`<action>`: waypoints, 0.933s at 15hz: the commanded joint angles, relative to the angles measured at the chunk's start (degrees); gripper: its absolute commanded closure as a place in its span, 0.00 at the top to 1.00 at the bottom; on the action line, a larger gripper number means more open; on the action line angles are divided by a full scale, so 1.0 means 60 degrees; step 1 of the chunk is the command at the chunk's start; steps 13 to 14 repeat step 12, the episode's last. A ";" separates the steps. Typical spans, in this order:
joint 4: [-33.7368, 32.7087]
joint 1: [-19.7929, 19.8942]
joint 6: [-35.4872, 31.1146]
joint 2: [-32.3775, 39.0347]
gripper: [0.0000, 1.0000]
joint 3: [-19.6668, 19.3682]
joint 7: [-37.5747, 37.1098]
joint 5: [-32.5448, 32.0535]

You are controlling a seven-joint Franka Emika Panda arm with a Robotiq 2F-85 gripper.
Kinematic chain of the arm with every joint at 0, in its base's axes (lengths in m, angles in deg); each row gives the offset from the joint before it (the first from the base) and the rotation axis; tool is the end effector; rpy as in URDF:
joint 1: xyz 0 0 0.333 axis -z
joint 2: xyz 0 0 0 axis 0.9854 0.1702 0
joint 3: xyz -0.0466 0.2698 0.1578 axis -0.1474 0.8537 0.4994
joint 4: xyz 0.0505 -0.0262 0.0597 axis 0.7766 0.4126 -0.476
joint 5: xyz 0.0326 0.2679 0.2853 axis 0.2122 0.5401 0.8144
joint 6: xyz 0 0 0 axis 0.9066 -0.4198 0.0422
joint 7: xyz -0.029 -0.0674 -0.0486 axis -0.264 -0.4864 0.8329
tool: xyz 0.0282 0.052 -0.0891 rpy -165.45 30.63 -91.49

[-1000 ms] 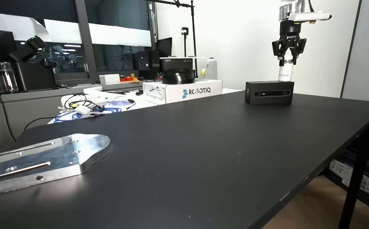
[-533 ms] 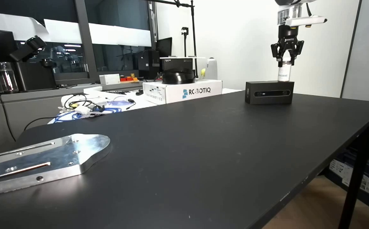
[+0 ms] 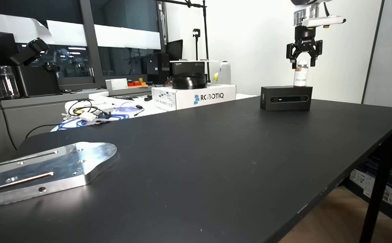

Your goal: Put the white bottle on the black box

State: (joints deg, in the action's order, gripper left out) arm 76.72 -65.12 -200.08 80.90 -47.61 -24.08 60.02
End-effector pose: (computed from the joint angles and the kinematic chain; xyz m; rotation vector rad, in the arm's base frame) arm 0.5469 -0.2985 0.3105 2.9250 -0.9043 0.0013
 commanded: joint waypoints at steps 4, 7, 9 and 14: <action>-0.0423 0.0014 0.1500 -0.0929 1.00 -0.0038 0.0245 -0.0158; -0.0394 0.0021 0.1548 -0.0895 1.00 0.0013 0.0287 -0.0101; -0.0395 0.0020 0.1789 -0.1130 1.00 0.0011 0.0365 -0.0115; -0.0387 0.0020 0.1802 -0.1123 1.00 0.0011 0.0379 -0.0119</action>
